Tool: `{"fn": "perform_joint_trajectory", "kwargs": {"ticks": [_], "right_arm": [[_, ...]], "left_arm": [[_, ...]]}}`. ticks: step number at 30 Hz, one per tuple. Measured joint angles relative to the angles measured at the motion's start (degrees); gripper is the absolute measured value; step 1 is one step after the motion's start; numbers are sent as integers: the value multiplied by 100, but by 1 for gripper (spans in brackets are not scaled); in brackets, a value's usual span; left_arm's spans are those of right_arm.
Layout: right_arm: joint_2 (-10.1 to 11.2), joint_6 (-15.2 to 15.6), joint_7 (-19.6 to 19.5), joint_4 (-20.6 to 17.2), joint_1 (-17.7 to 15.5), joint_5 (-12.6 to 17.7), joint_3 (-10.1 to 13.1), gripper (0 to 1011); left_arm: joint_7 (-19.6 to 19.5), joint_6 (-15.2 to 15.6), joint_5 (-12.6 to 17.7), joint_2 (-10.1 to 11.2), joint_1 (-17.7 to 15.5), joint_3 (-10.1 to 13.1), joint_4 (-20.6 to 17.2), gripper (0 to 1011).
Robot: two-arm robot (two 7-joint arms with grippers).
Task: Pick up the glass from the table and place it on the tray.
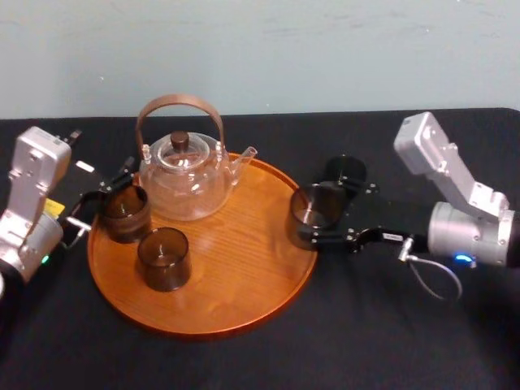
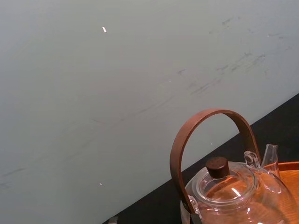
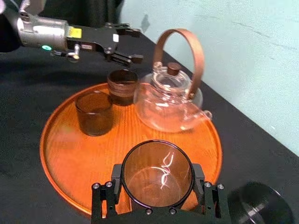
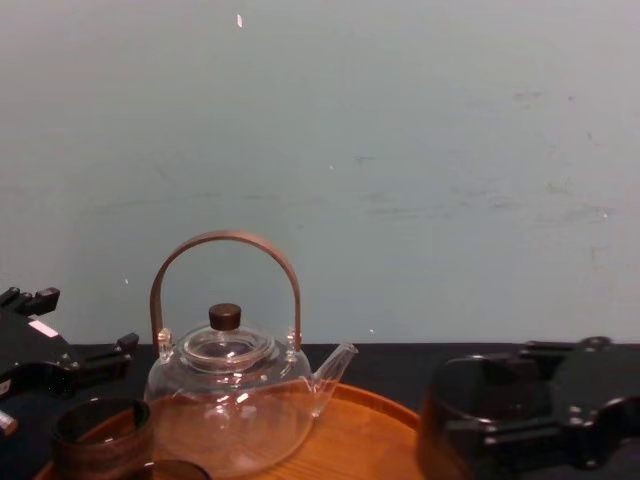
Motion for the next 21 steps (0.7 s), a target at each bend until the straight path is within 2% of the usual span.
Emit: {"fn": "perform_joint_trajectory", "kwargs": {"ticks": [8, 21], "right_arm": [[-336, -71, 152, 261, 335, -76, -370, 903], [-675, -197, 255, 560, 536, -42, -708, 903]], "left_arm": [[0, 0, 0, 0, 0, 0, 0, 1001], [0, 0, 0, 0, 0, 0, 0, 1001]]}}
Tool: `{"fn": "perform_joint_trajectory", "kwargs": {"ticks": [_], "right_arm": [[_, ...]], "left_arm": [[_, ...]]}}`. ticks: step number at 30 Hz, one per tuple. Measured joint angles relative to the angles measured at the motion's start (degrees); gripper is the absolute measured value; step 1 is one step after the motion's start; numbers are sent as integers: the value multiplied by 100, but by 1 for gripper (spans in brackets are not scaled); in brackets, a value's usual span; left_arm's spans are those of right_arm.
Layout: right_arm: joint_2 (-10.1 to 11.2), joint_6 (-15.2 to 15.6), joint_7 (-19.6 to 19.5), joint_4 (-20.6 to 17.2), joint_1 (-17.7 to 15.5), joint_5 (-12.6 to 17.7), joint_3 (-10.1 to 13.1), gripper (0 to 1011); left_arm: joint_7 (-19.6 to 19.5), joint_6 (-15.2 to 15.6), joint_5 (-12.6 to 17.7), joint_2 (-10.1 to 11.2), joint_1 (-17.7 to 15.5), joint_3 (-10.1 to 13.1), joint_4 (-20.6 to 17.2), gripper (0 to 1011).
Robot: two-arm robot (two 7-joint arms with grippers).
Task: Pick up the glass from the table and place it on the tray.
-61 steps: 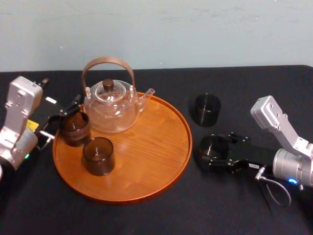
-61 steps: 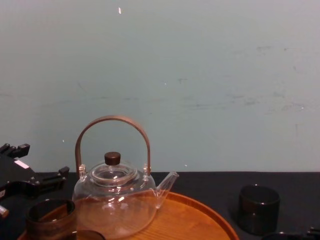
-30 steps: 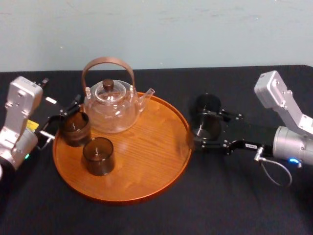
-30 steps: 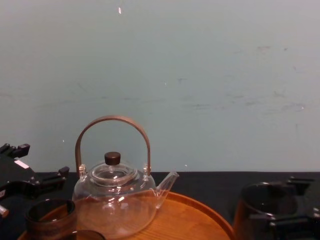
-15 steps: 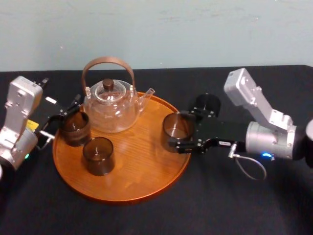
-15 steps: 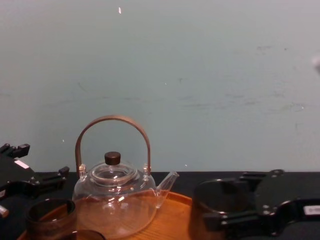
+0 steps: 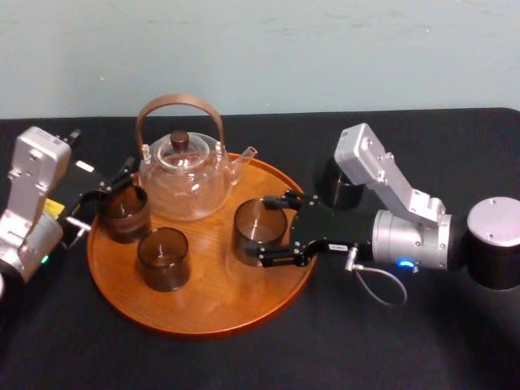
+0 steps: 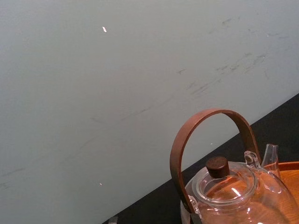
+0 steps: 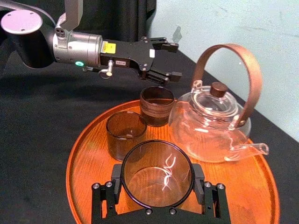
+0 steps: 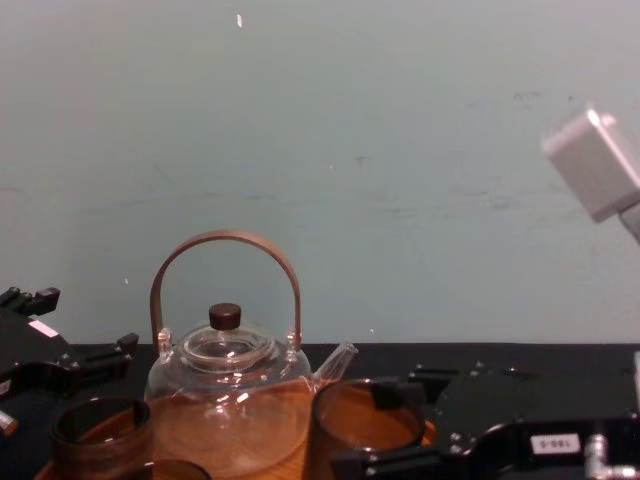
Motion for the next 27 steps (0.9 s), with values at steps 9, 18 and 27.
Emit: {"fn": "perform_joint_trajectory", "kwargs": {"ticks": [9, 18, 27], "right_arm": [[-144, -79, -5, 248, 22, 0, -143, 904], [-248, -115, -79, 466, -16, -38, -213, 903], [-342, -156, -127, 639, -39, -91, -227, 904]], "left_arm": [[0, 0, 0, 0, 0, 0, 0, 1001], [0, 0, 0, 0, 0, 0, 0, 1001], [0, 0, 0, 0, 0, 0, 0, 1001]]}}
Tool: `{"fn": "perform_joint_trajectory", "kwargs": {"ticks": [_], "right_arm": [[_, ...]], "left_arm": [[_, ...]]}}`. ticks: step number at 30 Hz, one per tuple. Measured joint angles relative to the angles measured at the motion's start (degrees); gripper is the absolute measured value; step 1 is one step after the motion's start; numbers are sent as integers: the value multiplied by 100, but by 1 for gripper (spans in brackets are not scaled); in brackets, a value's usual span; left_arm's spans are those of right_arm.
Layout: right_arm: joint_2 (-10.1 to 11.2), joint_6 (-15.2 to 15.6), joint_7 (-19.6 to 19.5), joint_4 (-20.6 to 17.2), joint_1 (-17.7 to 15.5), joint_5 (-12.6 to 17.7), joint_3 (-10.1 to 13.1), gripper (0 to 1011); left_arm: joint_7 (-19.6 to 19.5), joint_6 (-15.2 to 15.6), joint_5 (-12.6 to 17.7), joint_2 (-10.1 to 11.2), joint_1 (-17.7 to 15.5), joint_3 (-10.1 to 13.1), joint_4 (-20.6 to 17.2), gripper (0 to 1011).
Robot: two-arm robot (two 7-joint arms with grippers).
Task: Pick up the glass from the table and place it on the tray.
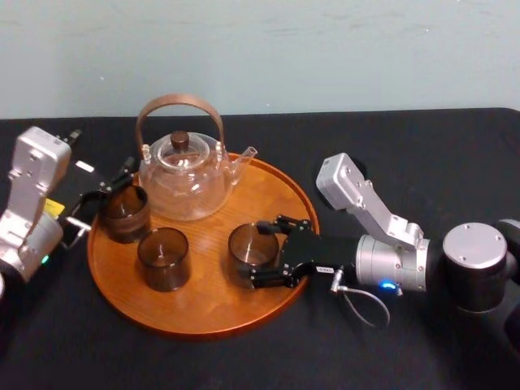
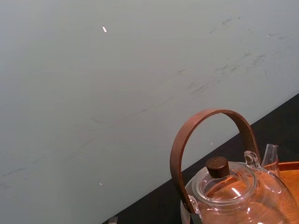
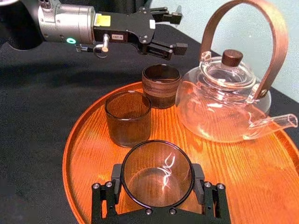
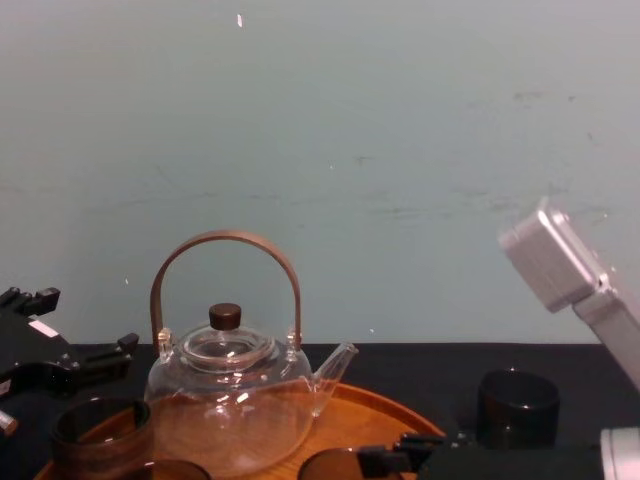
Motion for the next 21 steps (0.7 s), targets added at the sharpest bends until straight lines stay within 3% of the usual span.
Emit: {"fn": "perform_joint_trajectory", "kwargs": {"ticks": [21], "right_arm": [[-88, 40, -58, 113, -30, -127, -22, 903]], "left_arm": [[0, 0, 0, 0, 0, 0, 0, 1001]]}}
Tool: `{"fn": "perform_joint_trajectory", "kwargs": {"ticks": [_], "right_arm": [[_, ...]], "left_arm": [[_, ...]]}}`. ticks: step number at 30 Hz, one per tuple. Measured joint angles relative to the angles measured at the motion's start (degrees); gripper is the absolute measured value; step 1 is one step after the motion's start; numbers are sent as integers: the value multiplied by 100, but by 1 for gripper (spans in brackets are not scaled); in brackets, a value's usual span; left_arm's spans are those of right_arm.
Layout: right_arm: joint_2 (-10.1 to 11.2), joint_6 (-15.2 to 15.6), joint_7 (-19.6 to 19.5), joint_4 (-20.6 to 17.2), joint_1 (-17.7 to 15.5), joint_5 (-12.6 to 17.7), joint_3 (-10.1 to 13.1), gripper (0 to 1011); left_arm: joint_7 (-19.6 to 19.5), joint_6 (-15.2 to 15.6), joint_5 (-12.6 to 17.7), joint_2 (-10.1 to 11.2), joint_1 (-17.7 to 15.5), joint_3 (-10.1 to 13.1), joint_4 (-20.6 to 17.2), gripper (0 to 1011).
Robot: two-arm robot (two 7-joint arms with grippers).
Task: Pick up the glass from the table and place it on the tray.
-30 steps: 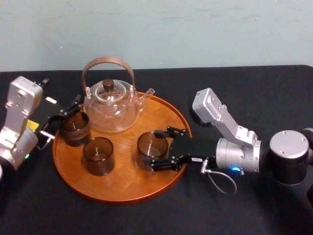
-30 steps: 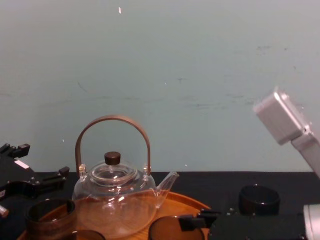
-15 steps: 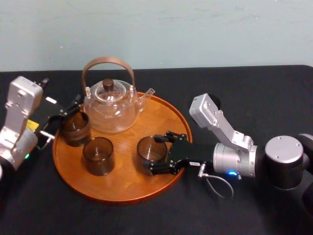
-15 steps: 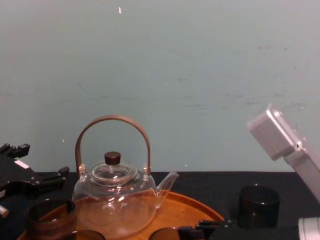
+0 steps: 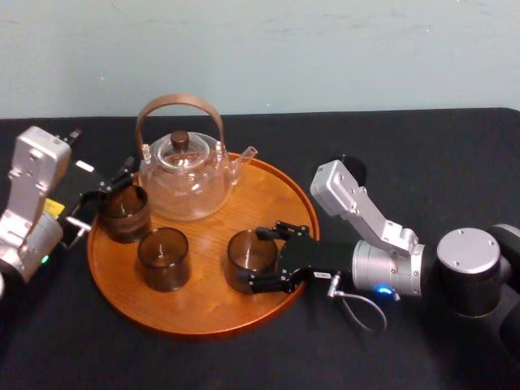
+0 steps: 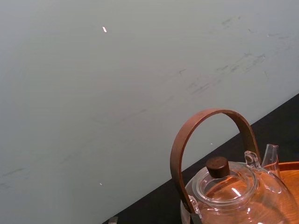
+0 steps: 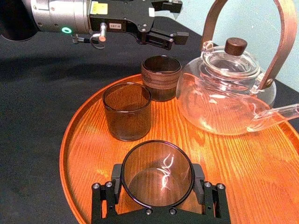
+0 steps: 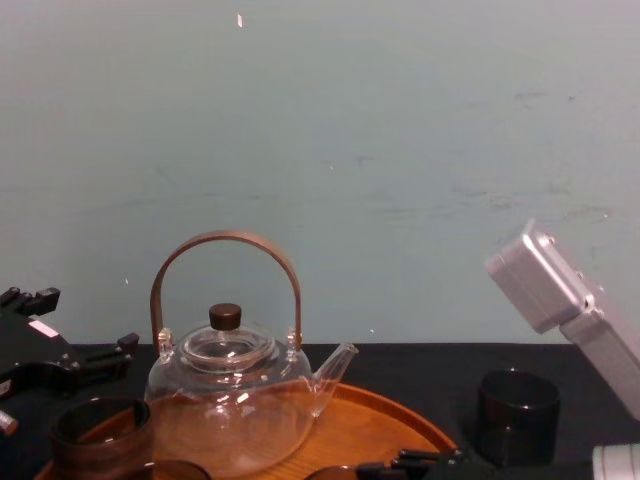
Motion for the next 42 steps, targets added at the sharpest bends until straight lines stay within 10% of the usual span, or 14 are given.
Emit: {"fn": "perform_joint_trajectory", "kwargs": {"ticks": [42], "right_arm": [[138, -30, 180, -128, -79, 193, 107, 1002]], "left_arm": [[0, 0, 0, 0, 0, 0, 0, 1001]]}}
